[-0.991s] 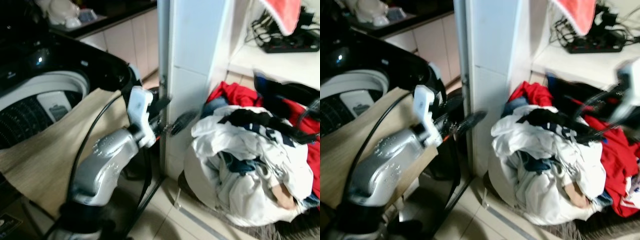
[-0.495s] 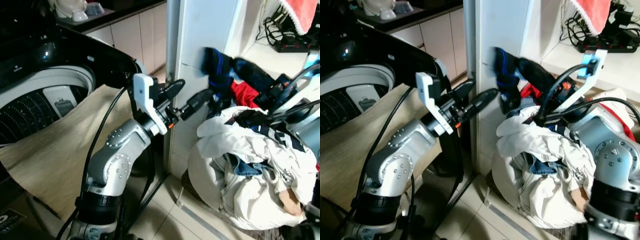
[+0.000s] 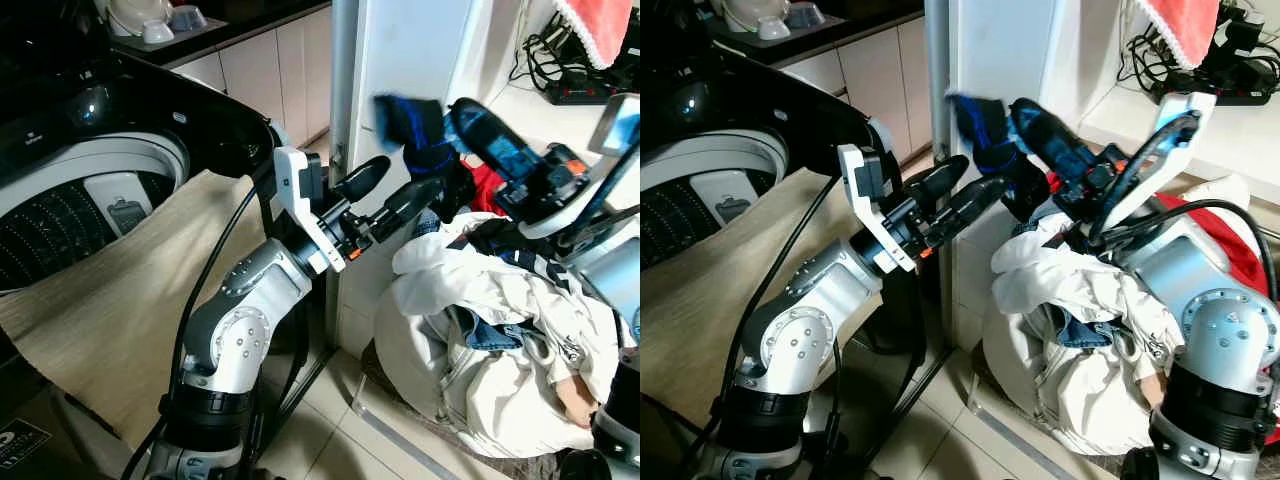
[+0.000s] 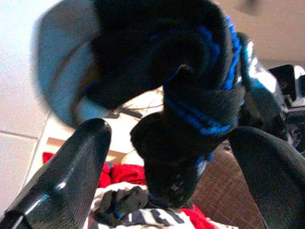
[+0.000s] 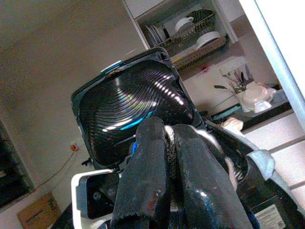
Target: Clothes washing
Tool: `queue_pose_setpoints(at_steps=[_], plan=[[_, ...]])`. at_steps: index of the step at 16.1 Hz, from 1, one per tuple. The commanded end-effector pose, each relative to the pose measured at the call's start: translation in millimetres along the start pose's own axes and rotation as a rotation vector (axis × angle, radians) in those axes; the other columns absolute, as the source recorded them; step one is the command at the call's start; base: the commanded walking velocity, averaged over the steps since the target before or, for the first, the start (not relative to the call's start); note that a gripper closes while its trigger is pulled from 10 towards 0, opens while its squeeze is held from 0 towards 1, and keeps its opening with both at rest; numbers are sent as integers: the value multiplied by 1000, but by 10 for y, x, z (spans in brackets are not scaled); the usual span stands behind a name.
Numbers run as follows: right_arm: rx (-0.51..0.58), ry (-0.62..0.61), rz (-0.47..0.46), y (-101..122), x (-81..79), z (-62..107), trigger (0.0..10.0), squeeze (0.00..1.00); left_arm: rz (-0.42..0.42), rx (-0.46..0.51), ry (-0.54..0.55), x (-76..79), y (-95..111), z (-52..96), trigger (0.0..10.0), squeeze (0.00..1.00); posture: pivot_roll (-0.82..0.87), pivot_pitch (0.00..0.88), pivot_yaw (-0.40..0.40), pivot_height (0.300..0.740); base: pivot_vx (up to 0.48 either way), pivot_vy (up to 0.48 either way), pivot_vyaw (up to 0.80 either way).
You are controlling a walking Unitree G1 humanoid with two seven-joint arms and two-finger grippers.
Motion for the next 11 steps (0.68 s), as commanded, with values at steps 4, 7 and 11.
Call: queue_pose_setpoints(at_steps=[4, 7, 11], plan=[[-24, 5, -14, -57, -69, -7, 0, 0, 17, 53, -92, 150, 114, -24, 10000, 0, -136, 0, 48, 740, 0, 0, 0], [-21, -13, -15, -49, -47, 13, 0, 0, 54, 80, -67, 98, 160, 9, 10000, 1000, -135, 0, 48, 740, 0, 0, 0], [-30, -13, -17, -63, -55, -11, 0, 0, 57, 59, -81, 113, 143, -8, 10000, 1000, -134, 0, 47, 740, 0, 0, 0]])
Point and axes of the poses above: a point about 5 cm out from each wrist's last joint towards the gripper, its own z axis pointing back from the gripper into the wrist, its own y axis along the axis of the wrist's last joint, x = y × z, the point moved 3 cm from there along -z, pointing out of the wrist towards the gripper, and after that the axes turned 4 degrees about -z, right-handed, at the moved point
